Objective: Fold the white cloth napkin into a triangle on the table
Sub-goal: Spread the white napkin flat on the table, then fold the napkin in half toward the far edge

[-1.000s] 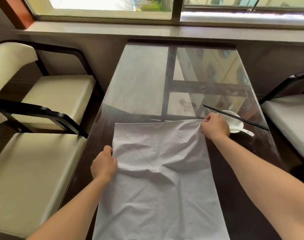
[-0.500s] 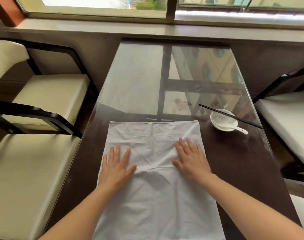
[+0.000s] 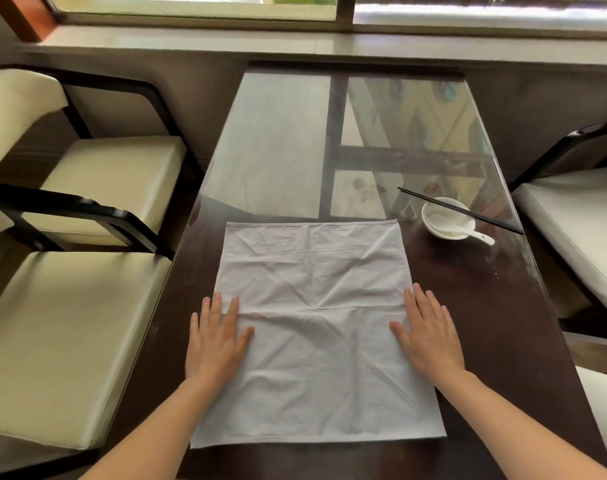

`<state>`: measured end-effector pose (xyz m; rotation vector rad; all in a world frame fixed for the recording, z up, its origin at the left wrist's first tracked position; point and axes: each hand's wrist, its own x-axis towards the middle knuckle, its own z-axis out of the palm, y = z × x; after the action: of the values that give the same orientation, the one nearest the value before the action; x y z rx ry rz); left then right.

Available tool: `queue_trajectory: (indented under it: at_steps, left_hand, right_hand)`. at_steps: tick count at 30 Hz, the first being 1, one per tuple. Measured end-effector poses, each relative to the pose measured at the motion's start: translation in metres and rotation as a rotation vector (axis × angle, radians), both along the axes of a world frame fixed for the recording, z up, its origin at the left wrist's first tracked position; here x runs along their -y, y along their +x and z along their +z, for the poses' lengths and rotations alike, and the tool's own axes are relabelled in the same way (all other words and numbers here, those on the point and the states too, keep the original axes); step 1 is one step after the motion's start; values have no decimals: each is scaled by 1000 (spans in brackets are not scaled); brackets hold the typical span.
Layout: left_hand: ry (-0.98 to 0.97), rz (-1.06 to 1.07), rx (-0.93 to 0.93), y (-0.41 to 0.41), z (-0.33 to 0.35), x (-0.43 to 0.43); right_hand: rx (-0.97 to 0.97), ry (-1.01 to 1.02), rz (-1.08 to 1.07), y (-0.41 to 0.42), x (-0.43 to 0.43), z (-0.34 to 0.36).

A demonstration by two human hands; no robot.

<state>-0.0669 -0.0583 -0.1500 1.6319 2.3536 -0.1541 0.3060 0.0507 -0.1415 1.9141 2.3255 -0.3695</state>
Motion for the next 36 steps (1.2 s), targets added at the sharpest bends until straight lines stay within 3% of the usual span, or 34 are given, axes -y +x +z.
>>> queue_trajectory:
  at_steps: [8, 15, 18, 29, 36]
  left_hand:
    - [26, 50, 23, 17, 8, 45]
    - [69, 121, 51, 35, 21, 96]
    - [67, 113, 61, 36, 25, 114]
    - [53, 438, 261, 40, 37, 137]
    - [248, 468, 390, 43, 47, 136]
  right_hand:
    - [-46, -9, -42, 8, 49, 2]
    - [-203, 65, -104, 19, 92, 13]
    - [-238, 10, -143, 27, 101, 18]
    - [-280, -162, -314, 36, 136, 42]
    - [-456, -262, -383, 36, 133, 57]
